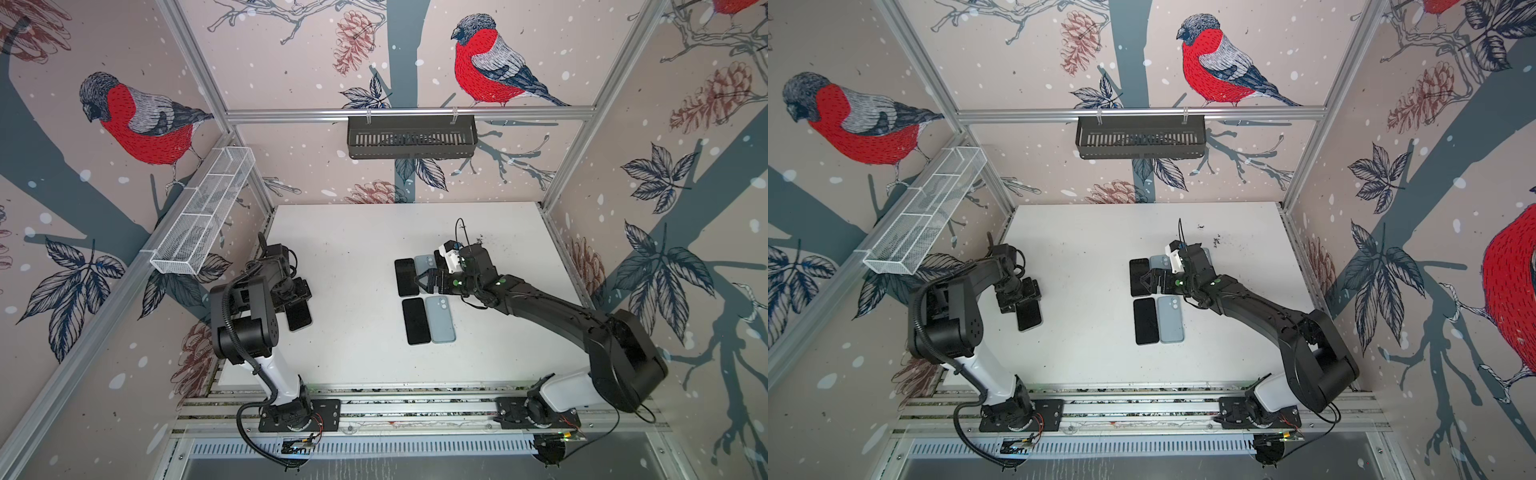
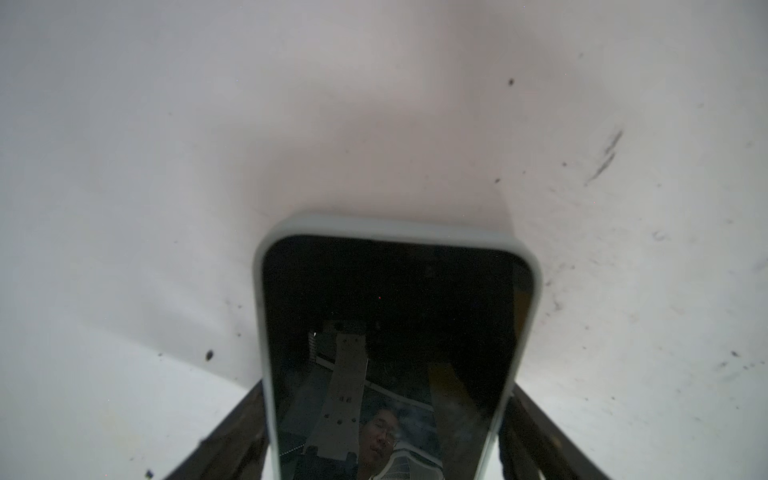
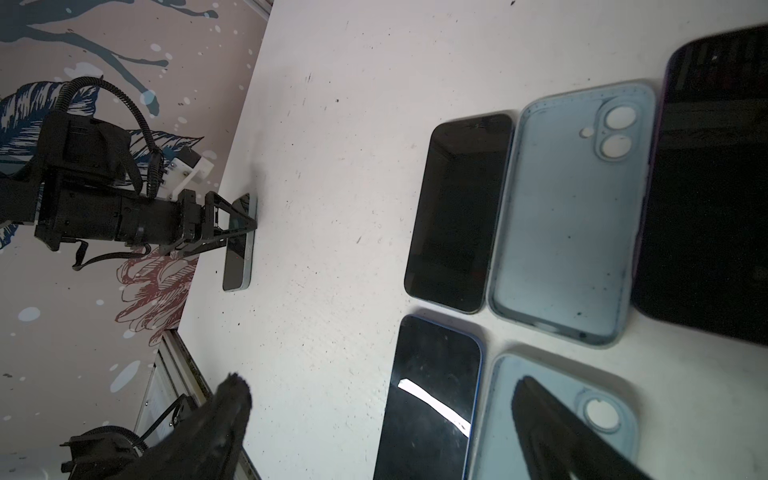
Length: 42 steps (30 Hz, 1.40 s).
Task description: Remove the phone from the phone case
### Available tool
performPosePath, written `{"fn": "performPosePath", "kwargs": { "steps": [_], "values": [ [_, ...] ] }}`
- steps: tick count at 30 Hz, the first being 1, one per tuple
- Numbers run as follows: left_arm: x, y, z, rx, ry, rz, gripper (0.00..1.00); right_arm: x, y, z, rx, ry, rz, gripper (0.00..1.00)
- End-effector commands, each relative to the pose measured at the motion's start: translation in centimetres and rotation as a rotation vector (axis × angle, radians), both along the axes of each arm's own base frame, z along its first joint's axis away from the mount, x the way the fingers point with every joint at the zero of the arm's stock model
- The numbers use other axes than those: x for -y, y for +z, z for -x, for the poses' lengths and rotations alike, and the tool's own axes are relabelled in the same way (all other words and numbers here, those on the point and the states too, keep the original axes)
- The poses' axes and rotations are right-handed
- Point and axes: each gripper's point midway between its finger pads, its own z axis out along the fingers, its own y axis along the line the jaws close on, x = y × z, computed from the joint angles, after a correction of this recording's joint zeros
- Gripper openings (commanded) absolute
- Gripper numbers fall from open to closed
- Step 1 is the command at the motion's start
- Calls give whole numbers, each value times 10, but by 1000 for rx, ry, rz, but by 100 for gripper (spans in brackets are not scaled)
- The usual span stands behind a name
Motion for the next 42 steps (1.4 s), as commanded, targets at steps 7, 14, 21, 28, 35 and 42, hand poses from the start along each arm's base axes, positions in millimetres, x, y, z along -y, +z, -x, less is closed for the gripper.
{"fn": "performPosePath", "kwargs": {
  "steps": [7,14,21,28,35,42],
  "values": [
    [33,28,-23,164,51,212,57,-5,3,-3,22,25,8,100],
    [53,50,-33,262,81,336,53,-29,1,7,27,155,-12,100],
    [78,72,-43,325,44,388,49,-74,0,25,45,335,-17,100],
    [120,108,-62,433,35,492,47,-126,9,33,58,463,-71,100],
    [155,139,-72,524,10,553,45,-152,9,24,48,512,-85,95],
    [175,157,-76,582,-12,595,44,-163,3,13,20,511,-73,87]
  ]
}}
